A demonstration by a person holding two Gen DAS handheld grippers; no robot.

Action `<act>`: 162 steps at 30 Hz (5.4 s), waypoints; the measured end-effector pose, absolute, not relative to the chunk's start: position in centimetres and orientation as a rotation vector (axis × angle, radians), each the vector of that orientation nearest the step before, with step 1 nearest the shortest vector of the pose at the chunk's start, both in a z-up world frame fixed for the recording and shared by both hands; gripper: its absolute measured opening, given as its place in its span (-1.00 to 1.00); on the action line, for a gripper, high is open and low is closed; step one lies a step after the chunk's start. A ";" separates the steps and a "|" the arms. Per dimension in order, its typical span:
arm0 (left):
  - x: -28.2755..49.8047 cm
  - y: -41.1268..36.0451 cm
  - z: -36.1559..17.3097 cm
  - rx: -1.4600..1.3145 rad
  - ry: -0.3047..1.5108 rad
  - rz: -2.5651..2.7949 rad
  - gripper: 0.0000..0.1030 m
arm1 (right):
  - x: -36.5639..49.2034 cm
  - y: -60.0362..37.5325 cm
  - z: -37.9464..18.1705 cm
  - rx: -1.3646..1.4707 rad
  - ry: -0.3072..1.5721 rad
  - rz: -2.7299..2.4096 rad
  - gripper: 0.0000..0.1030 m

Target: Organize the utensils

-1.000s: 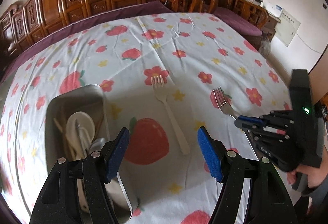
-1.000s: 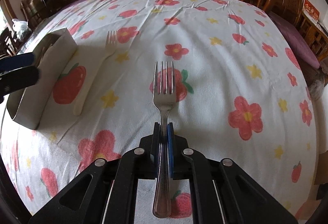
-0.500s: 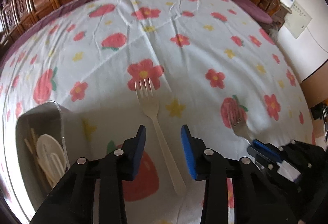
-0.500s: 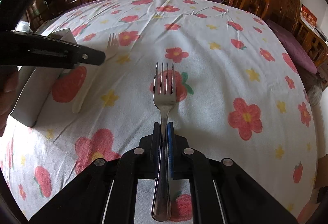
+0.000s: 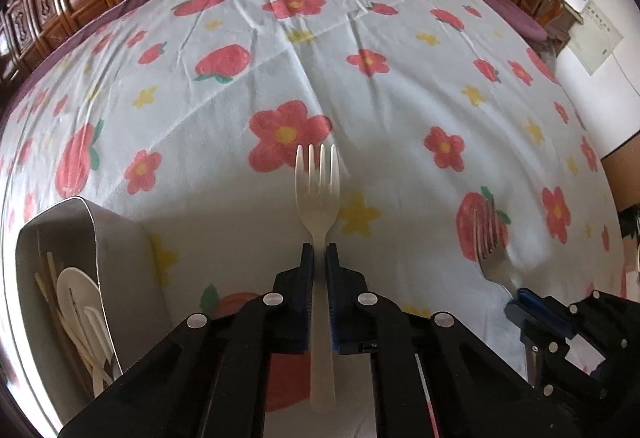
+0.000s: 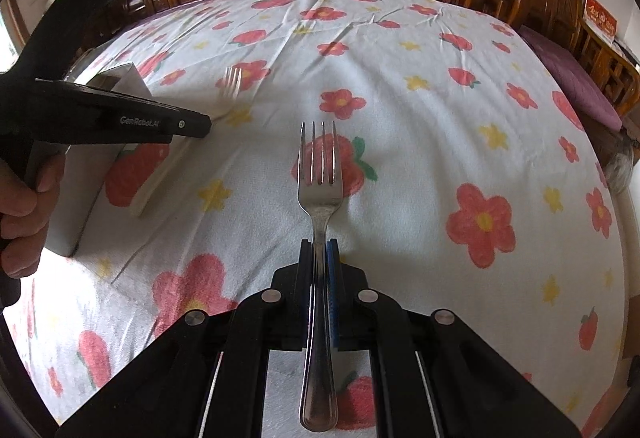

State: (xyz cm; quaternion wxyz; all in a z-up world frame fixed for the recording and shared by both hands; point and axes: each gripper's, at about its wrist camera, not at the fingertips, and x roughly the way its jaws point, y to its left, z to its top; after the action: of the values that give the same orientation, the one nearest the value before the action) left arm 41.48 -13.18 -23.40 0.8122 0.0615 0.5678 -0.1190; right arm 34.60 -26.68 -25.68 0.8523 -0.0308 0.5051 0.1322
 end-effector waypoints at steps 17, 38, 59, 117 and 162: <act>36.7 -10.7 -15.9 0.112 1.048 -0.276 -0.90 | 32.5 -24.9 -21.1 -0.020 0.998 0.324 -0.84; 32.3 -2.5 -10.9 0.071 0.952 -0.232 -0.89 | 31.0 -17.8 -14.8 -0.069 0.909 0.420 -0.84; 32.4 4.1 -15.1 0.004 1.025 -0.157 -0.89 | 31.7 -10.8 -13.4 -0.100 0.896 0.517 -0.84; 28.1 11.9 -14.7 -0.063 0.974 -0.110 -0.53 | 37.1 -3.5 -20.1 -0.017 1.055 0.545 -0.77; 27.7 10.0 -13.4 -0.040 0.907 -0.082 0.75 | 34.8 -7.5 -17.8 -0.045 0.893 0.415 0.95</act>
State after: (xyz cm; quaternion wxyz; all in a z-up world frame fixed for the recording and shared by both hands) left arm 27.71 9.98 -13.41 0.8980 -0.0191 0.4378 -0.0397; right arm 34.80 -7.48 -17.77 0.8810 -0.0214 0.4285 0.1994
